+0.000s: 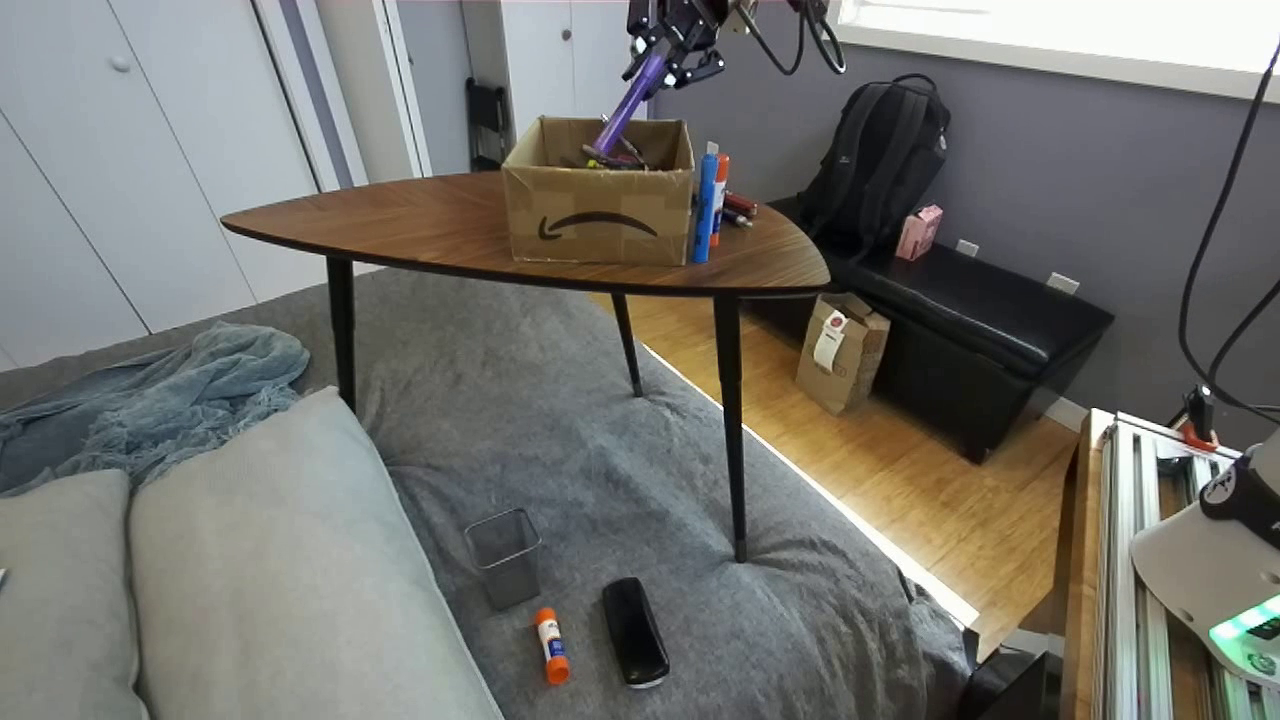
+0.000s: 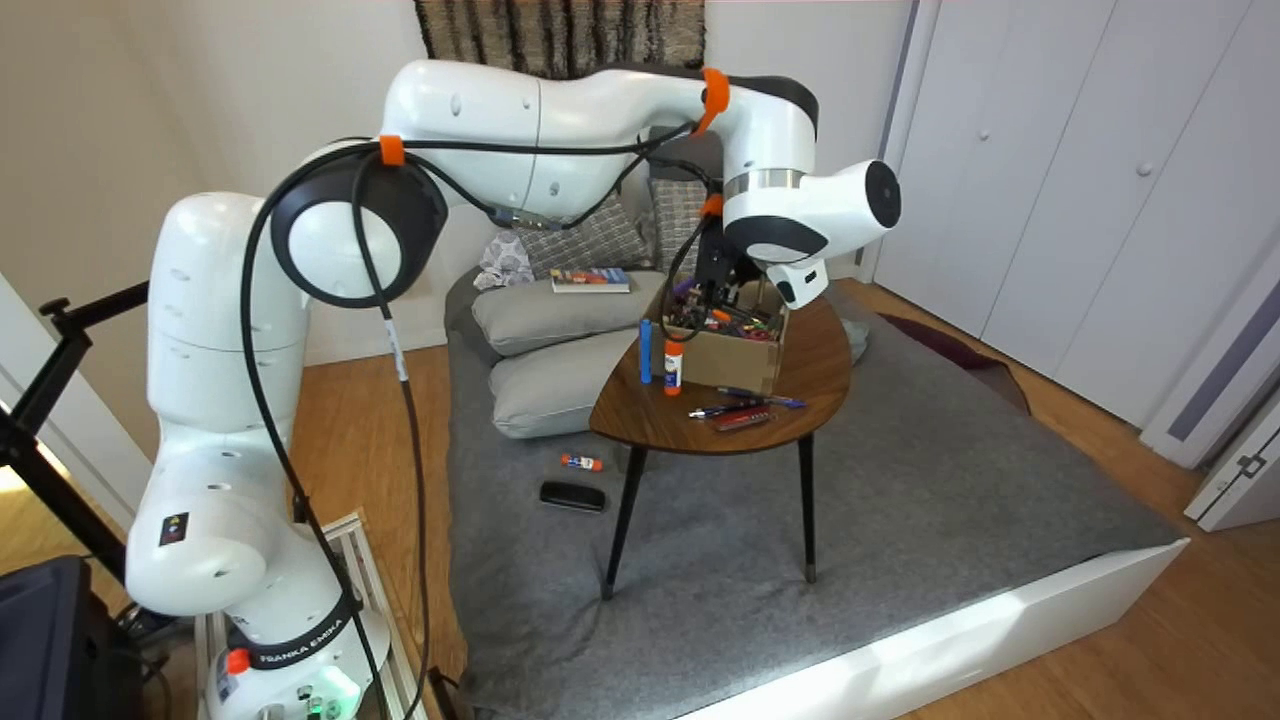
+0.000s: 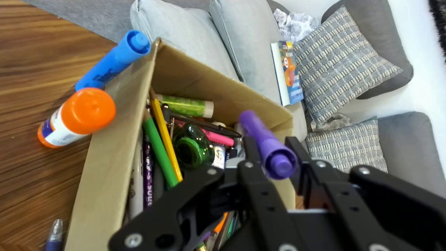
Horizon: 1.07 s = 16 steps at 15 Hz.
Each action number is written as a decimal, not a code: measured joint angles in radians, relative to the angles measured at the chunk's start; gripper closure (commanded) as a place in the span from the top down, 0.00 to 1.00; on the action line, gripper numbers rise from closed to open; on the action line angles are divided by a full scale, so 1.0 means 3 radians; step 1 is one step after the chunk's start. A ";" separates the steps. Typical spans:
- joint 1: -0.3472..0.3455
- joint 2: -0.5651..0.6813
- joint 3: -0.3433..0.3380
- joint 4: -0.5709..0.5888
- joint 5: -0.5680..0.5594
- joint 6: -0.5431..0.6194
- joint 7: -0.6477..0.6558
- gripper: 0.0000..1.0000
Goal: Rotate the box anticlockwise, then put the purple bottle and blue bottle in the box
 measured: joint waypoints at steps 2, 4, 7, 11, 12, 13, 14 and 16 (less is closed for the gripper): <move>0.0007 0.0067 0.0020 0.0098 -0.0014 0.0042 0.0022 0.73; 0.0021 0.0090 0.0028 0.0176 -0.0060 0.0065 0.0025 0.85; 0.0060 0.0087 0.0043 0.0271 -0.0237 0.0028 0.0041 1.00; 0.0210 0.0019 0.0059 0.0318 -0.0851 -0.0147 0.0197 1.00; 0.0261 -0.0013 0.0064 0.0317 -0.1029 -0.0178 0.0226 1.00; 0.0312 -0.0051 0.0071 0.0317 -0.1206 -0.0204 0.0249 1.00; 0.0361 -0.0093 0.0083 0.0313 -0.1374 -0.0215 0.0258 1.00; 0.0444 -0.0183 0.0122 0.0292 -0.1668 -0.0215 0.0263 1.00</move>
